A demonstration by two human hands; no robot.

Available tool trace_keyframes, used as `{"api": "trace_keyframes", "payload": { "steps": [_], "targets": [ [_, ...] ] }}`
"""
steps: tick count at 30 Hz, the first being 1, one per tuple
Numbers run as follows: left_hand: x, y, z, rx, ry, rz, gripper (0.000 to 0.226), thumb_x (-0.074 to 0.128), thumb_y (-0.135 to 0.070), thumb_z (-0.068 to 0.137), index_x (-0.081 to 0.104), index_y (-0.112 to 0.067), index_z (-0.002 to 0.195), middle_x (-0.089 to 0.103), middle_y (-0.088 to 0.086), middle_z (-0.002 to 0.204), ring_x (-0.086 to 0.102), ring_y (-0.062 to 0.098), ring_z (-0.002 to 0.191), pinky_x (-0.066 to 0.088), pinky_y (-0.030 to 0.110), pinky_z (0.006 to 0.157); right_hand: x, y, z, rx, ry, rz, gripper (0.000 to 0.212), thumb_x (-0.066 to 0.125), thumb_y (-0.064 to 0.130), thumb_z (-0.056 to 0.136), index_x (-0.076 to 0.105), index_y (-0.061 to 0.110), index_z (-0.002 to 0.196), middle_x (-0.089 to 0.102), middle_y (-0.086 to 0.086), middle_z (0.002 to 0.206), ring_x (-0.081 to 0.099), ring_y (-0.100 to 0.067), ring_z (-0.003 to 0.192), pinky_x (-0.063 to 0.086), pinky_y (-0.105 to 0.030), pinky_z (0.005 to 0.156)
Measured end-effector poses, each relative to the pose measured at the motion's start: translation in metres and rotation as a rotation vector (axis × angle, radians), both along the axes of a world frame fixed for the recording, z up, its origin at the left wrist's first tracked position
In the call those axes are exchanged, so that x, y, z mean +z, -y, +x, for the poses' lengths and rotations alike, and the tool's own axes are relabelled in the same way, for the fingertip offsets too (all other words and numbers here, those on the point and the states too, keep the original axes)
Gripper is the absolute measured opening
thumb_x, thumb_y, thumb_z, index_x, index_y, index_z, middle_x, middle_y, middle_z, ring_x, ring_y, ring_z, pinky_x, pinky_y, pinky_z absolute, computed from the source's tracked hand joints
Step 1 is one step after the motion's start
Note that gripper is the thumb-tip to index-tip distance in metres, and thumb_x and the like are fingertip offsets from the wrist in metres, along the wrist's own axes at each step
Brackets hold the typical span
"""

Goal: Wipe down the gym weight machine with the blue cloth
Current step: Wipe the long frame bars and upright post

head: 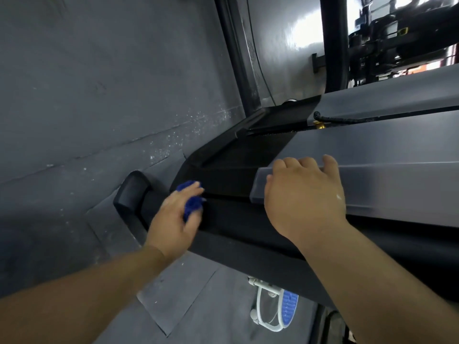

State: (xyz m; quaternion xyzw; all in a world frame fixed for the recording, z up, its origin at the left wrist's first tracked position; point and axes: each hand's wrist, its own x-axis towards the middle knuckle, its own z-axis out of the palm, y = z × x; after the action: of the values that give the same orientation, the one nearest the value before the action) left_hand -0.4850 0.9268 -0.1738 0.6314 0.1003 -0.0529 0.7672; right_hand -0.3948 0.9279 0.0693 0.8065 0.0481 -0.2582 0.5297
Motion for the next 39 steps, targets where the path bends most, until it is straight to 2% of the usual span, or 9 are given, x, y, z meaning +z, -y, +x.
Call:
{"api": "trace_keyframes", "payload": {
  "steps": [4, 7, 11, 16, 20, 24, 32, 36, 39],
  "targets": [
    [-0.008, -0.001, 0.068, -0.077, -0.515, 0.001, 0.025, 0.041, -0.036, 0.100, 0.060, -0.019, 0.094, 0.063, 0.007, 0.099, 0.059, 0.033, 0.106, 0.038, 0.031, 0.080, -0.010, -0.001, 0.001, -0.016, -0.002, -0.013, 0.042, 0.027, 0.030, 0.101, 0.041, 0.013, 0.137, 0.053, -0.005, 0.130, 0.046, -0.031, 0.124, 0.020, -0.055, 0.113],
    [0.022, 0.000, 0.088, -0.073, -0.313, -0.041, 0.026, 0.045, -0.034, 0.100, 0.066, -0.023, 0.111, 0.066, 0.002, 0.112, 0.058, 0.023, 0.113, 0.040, 0.027, 0.091, -0.016, 0.000, 0.001, -0.024, -0.013, -0.048, 0.045, 0.026, 0.031, 0.102, 0.037, 0.011, 0.140, 0.051, -0.007, 0.133, 0.044, -0.033, 0.125, 0.018, -0.059, 0.111],
    [0.028, -0.003, 0.038, -0.030, 0.153, -0.021, 0.041, 0.050, -0.030, 0.097, 0.053, -0.028, 0.139, 0.047, -0.020, 0.138, 0.037, -0.003, 0.131, 0.018, 0.001, 0.103, -0.023, 0.002, -0.001, -0.024, -0.012, -0.052, 0.047, 0.026, 0.032, 0.102, 0.034, 0.008, 0.142, 0.048, -0.009, 0.135, 0.041, -0.036, 0.126, 0.013, -0.063, 0.111],
    [-0.028, -0.007, 0.051, -0.140, -0.197, -0.057, 0.039, 0.048, -0.030, 0.101, 0.053, -0.023, 0.139, 0.052, -0.008, 0.142, 0.043, 0.010, 0.135, 0.026, 0.015, 0.107, -0.037, 0.004, -0.007, 0.001, -0.013, -0.025, 0.054, 0.026, 0.033, 0.102, 0.027, 0.003, 0.146, 0.042, -0.015, 0.141, 0.034, -0.039, 0.132, 0.010, -0.064, 0.113],
    [-0.018, -0.004, 0.092, -0.189, -0.403, 0.009, 0.025, 0.042, -0.033, 0.100, 0.061, -0.020, 0.092, 0.063, -0.002, 0.084, 0.061, 0.028, 0.095, 0.039, 0.031, 0.069, -0.045, 0.005, -0.009, 0.020, -0.017, -0.012, 0.056, 0.025, 0.034, 0.102, 0.023, 0.003, 0.148, 0.036, -0.017, 0.146, 0.029, -0.039, 0.137, 0.006, -0.066, 0.114],
    [-0.033, -0.013, 0.047, -0.160, -0.198, -0.001, 0.038, 0.047, -0.030, 0.102, 0.054, -0.022, 0.138, 0.054, -0.011, 0.136, 0.046, 0.009, 0.129, 0.031, 0.019, 0.104, -0.048, 0.008, -0.010, 0.051, -0.003, -0.003, 0.059, 0.025, 0.035, 0.101, 0.021, 0.002, 0.150, 0.034, -0.019, 0.148, 0.027, -0.039, 0.140, 0.005, -0.065, 0.114],
    [-0.068, -0.020, 0.038, -0.215, -0.532, 0.015, 0.029, 0.043, -0.031, 0.101, 0.062, -0.008, 0.099, 0.063, 0.006, 0.089, 0.059, 0.029, 0.097, 0.037, 0.033, 0.076, -0.064, 0.005, -0.019, 0.059, -0.035, -0.019, 0.065, 0.022, 0.038, 0.102, 0.007, 0.003, 0.154, 0.013, -0.028, 0.157, 0.008, -0.045, 0.146, -0.002, -0.064, 0.117],
    [-0.040, -0.018, 0.014, -0.145, -0.258, -0.123, 0.037, 0.042, -0.028, 0.099, 0.057, -0.020, 0.132, 0.051, -0.014, 0.127, 0.042, -0.001, 0.116, 0.029, 0.018, 0.099, -0.068, 0.004, -0.021, 0.041, -0.040, -0.041, 0.067, 0.022, 0.040, 0.101, 0.004, 0.005, 0.155, 0.009, -0.030, 0.157, 0.004, -0.046, 0.147, -0.003, -0.065, 0.116],
    [-0.056, -0.028, 0.006, -0.310, -0.214, -0.060, 0.048, 0.035, -0.028, 0.097, 0.044, -0.027, 0.143, 0.038, -0.020, 0.139, 0.032, 0.002, 0.131, 0.019, 0.014, 0.106, -0.070, 0.003, -0.022, 0.028, -0.032, -0.034, 0.067, 0.022, 0.041, 0.101, 0.004, 0.005, 0.155, 0.008, -0.029, 0.158, 0.003, -0.046, 0.147, -0.003, -0.066, 0.116]
  ]
}}
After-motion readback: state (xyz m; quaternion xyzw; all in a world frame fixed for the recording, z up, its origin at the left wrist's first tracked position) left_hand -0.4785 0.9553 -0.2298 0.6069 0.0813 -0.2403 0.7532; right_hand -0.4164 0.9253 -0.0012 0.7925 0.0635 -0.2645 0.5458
